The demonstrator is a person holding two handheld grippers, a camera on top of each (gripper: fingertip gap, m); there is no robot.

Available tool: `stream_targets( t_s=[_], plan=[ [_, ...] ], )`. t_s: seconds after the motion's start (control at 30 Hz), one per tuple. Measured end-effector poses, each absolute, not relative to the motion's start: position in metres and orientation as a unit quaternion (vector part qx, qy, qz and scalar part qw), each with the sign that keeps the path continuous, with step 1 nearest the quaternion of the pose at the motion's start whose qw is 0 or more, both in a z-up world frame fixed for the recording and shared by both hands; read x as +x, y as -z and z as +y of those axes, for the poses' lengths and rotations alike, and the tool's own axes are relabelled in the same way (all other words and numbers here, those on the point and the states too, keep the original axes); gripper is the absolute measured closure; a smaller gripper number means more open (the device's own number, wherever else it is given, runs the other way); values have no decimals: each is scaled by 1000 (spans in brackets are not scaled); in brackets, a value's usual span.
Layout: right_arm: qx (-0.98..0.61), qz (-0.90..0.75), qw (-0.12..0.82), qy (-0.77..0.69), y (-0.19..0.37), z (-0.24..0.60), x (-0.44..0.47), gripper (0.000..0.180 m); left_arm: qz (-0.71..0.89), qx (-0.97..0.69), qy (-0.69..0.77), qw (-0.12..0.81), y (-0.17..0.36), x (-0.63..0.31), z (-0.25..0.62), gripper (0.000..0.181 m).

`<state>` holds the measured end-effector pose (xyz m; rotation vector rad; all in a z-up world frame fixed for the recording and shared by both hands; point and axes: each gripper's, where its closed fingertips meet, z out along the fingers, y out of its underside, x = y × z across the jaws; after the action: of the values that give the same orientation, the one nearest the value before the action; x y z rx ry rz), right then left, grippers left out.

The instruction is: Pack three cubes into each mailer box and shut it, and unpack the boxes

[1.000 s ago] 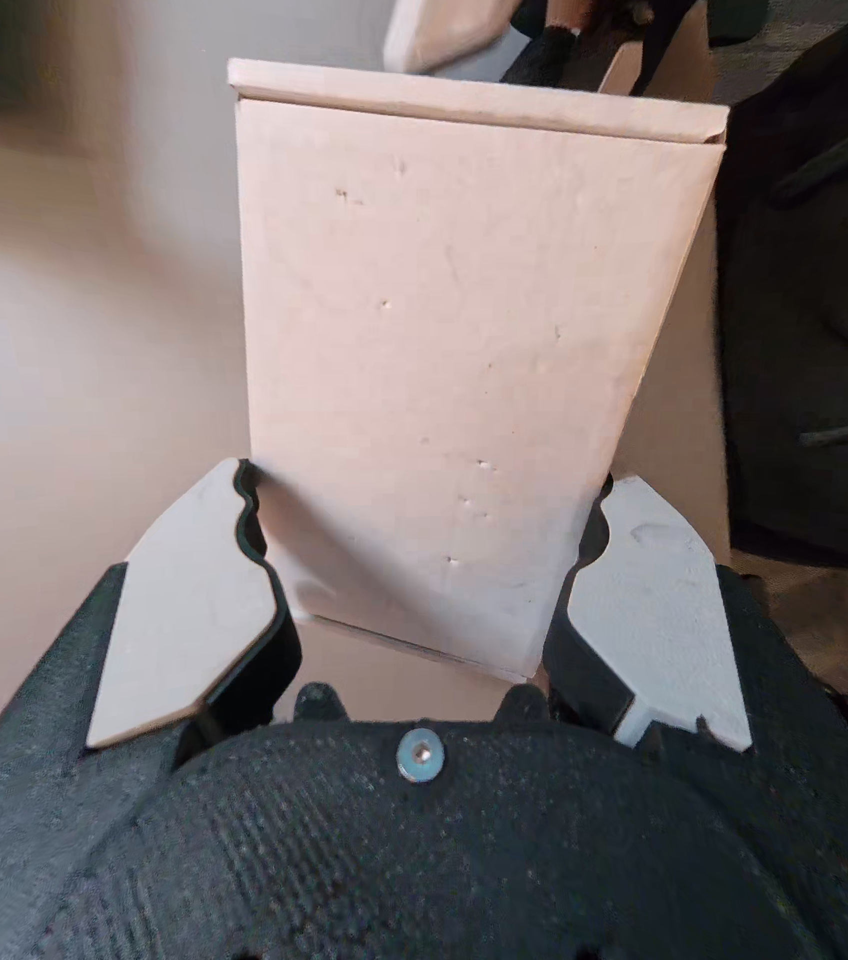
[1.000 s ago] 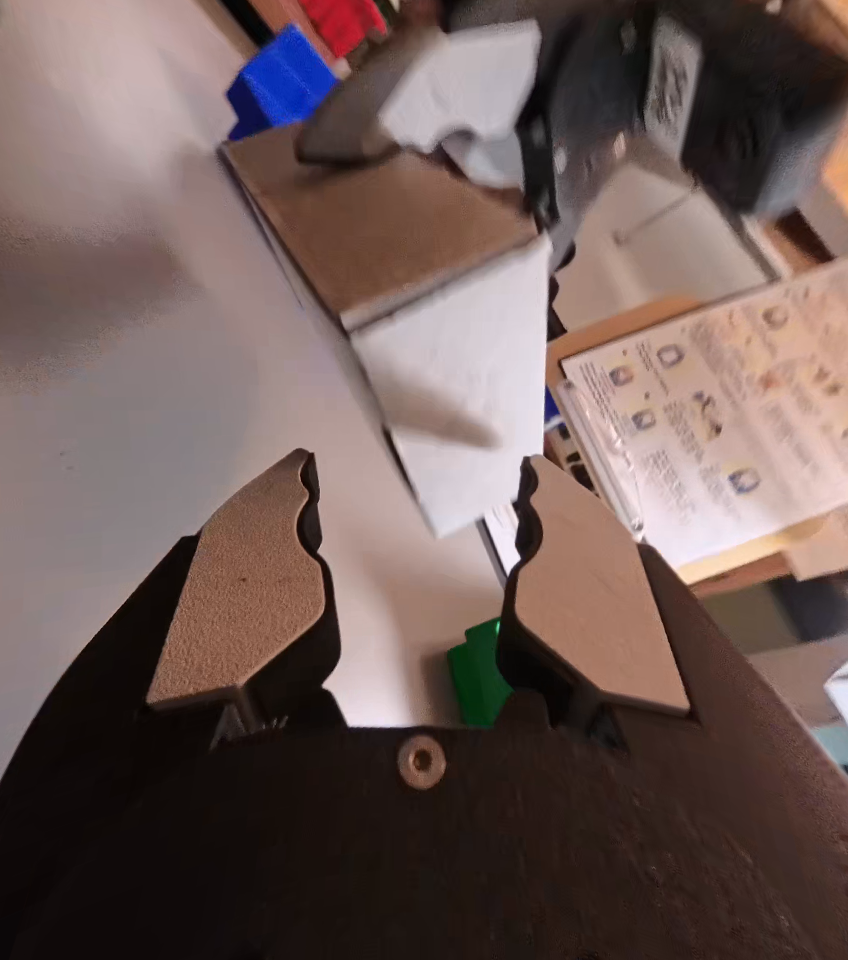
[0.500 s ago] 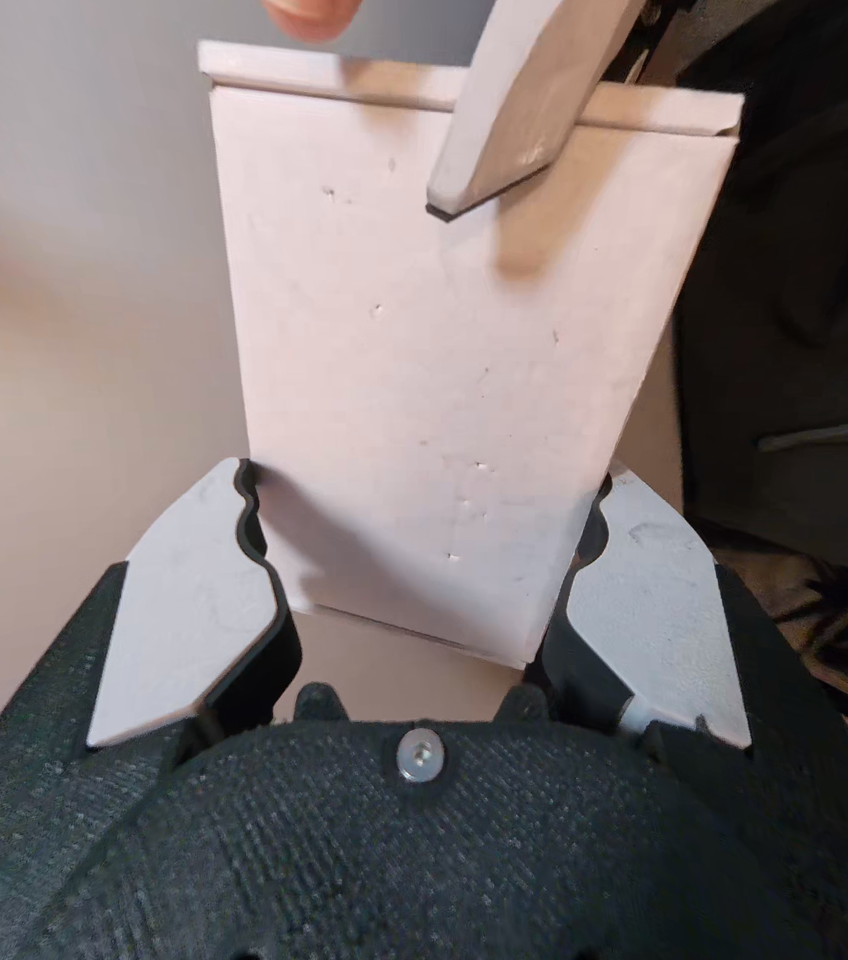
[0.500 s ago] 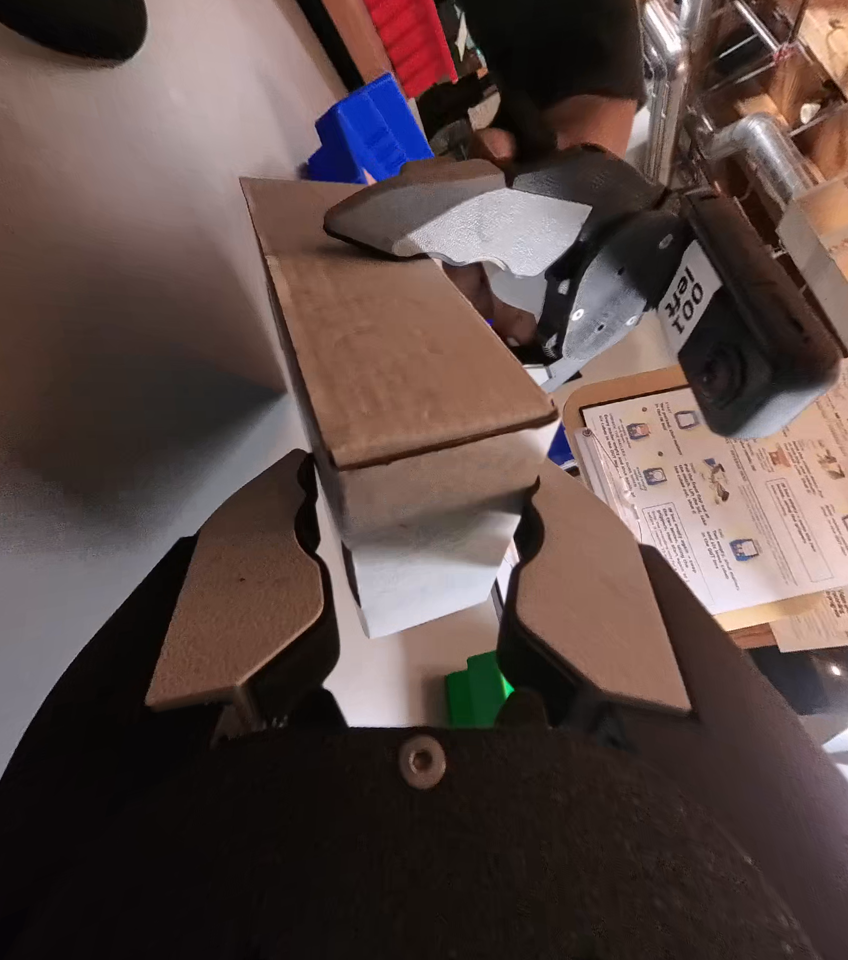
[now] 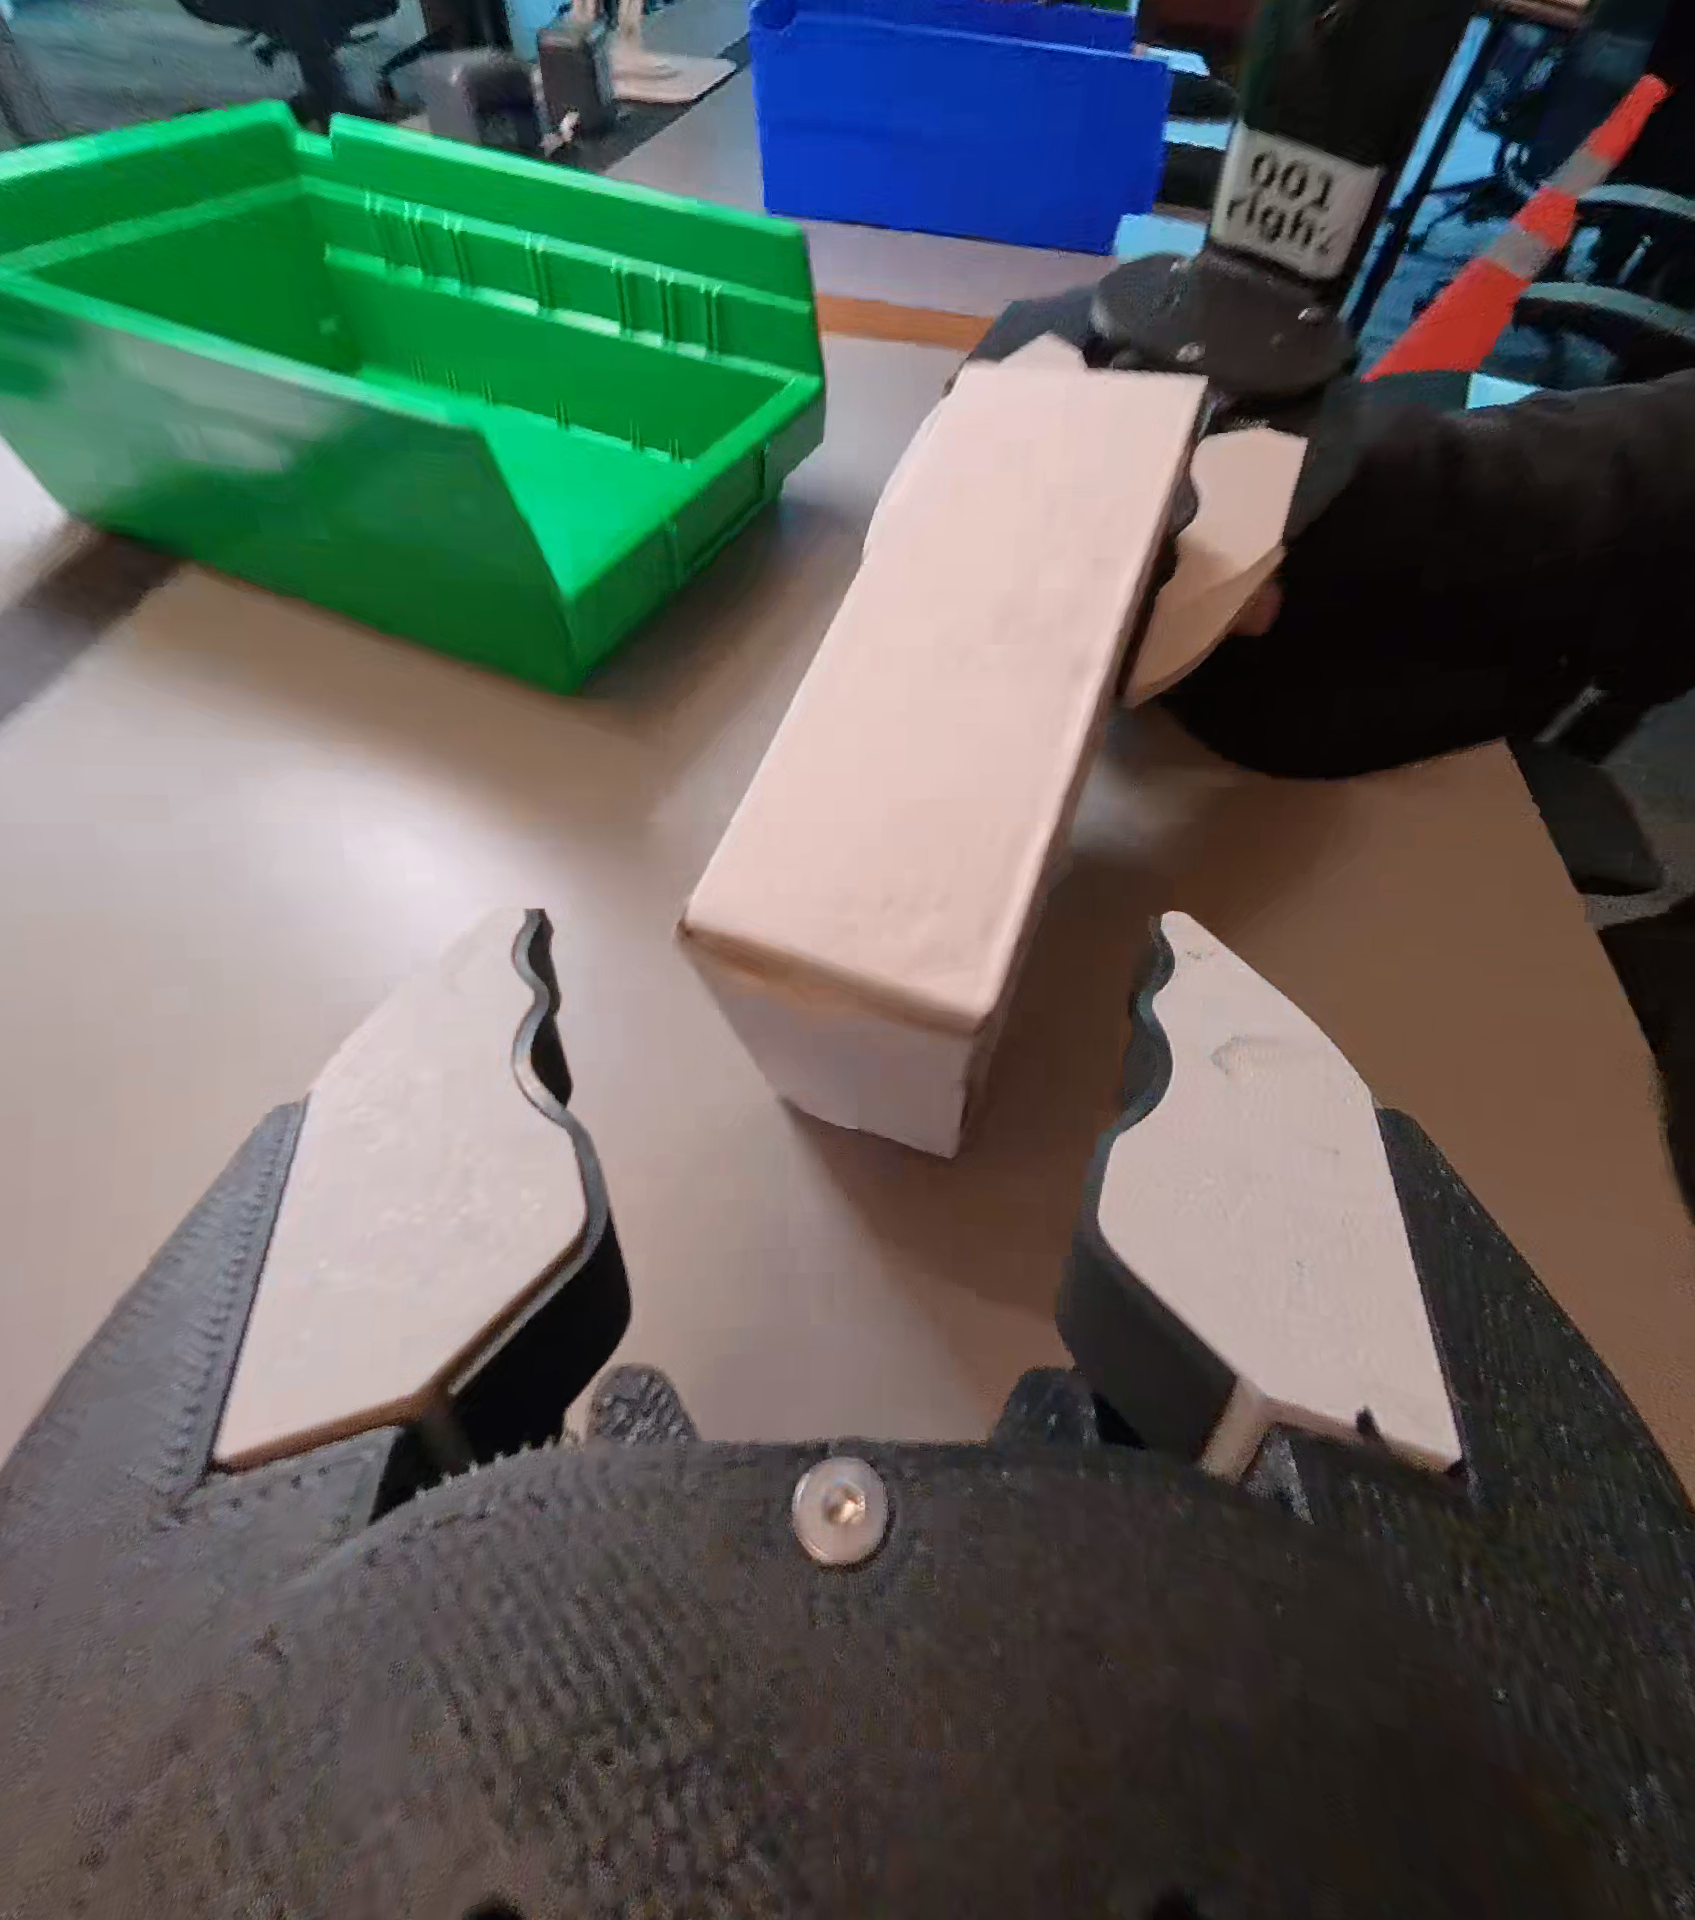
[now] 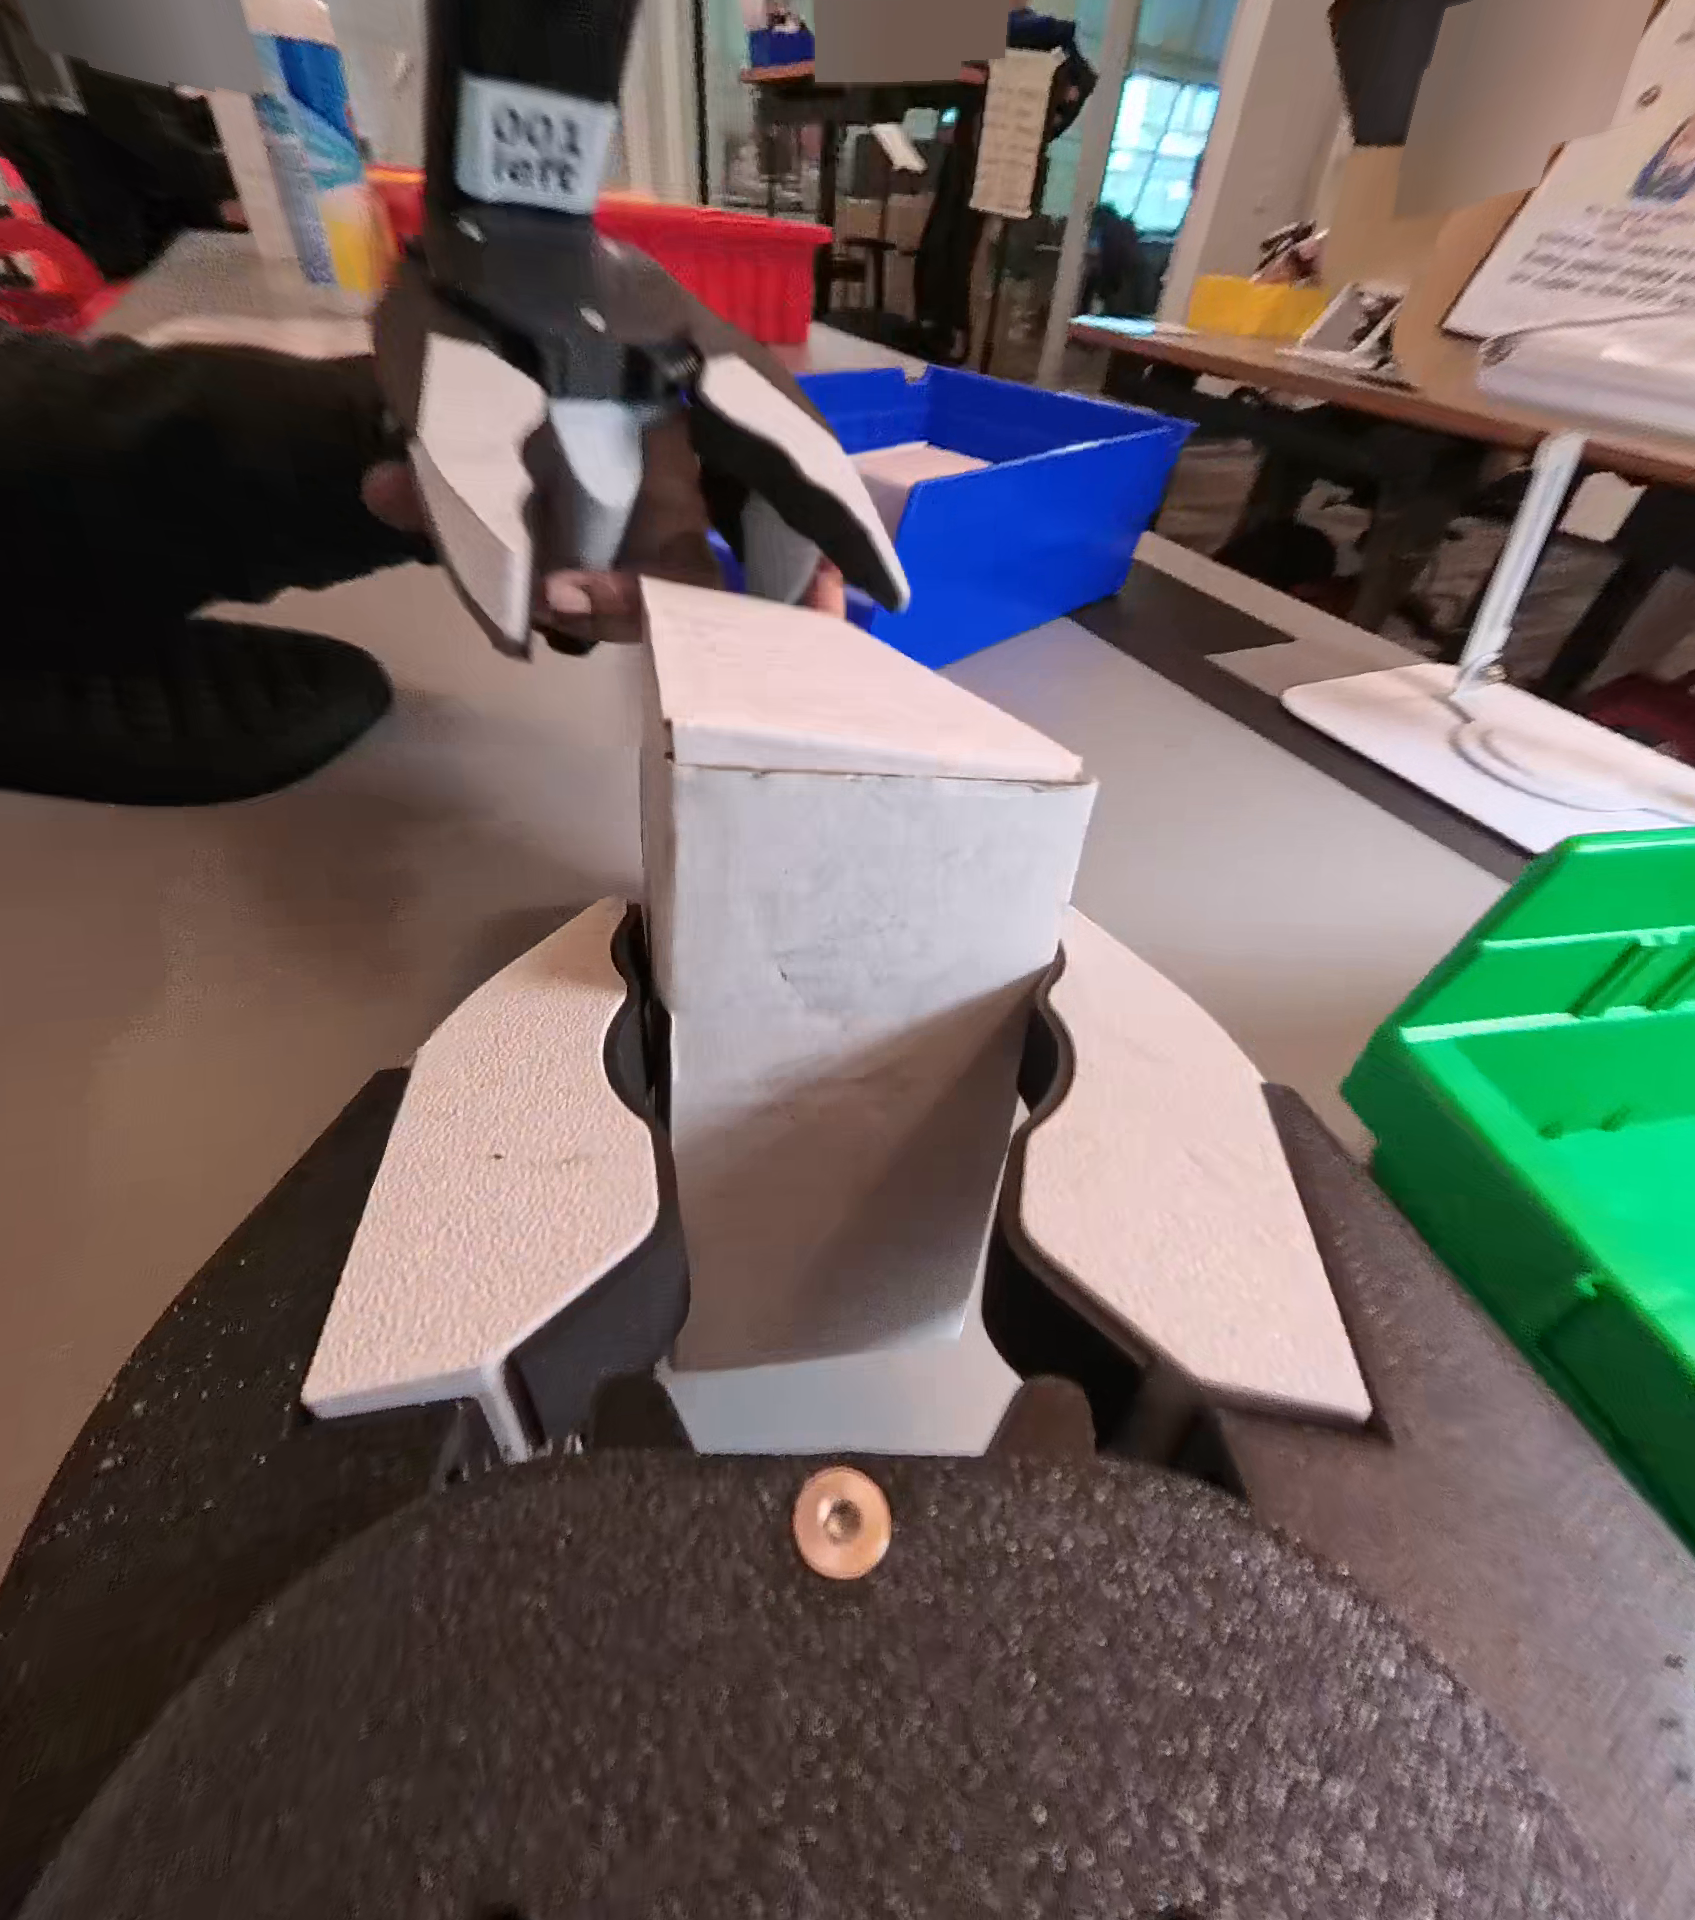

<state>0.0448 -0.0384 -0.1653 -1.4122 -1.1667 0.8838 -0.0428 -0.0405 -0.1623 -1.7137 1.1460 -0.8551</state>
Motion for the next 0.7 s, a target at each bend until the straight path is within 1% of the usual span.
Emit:
stream_targets(
  t_s=[0.1, 0.17, 0.2, 0.23, 0.37, 0.47, 0.57, 0.63, 0.7],
  plan=[
    [-592, -511, 501, -370, 178, -45, 39, 110, 442, -697, 390, 407, 188, -42, -53, 79],
    [-591, -537, 475, -370, 189, -54, 35, 110, 465, -693, 386, 394, 201, -35, -63, 80],
    [-593, -545, 464, -369, 194, -57, 33, 111, 482, -685, 381, 391, 206, -30, -68, 85],
    [-596, -548, 460, -363, 196, -58, 33, 111, 496, -677, 379, 389, 209, -26, -74, 95],
    [-619, -536, 442, -365, 200, -53, 37, 107, 496, -686, 349, 402, 213, -20, -75, 99],
    [-626, -529, 459, -342, 197, -45, 40, 103, 495, -702, 307, 410, 215, -18, -73, 101],
    [-620, -510, 491, -339, 171, -41, 50, 105, 481, -719, 296, 406, 218, -20, -75, 105],
    [-611, -518, 521, -295, 152, -39, 55, 108, 471, -723, 304, 402, 218, -21, -77, 106],
    [-595, -552, 542, -218, 140, -41, 53, 113, 466, -728, 313, 394, 219, -23, -78, 106]
  ],
)
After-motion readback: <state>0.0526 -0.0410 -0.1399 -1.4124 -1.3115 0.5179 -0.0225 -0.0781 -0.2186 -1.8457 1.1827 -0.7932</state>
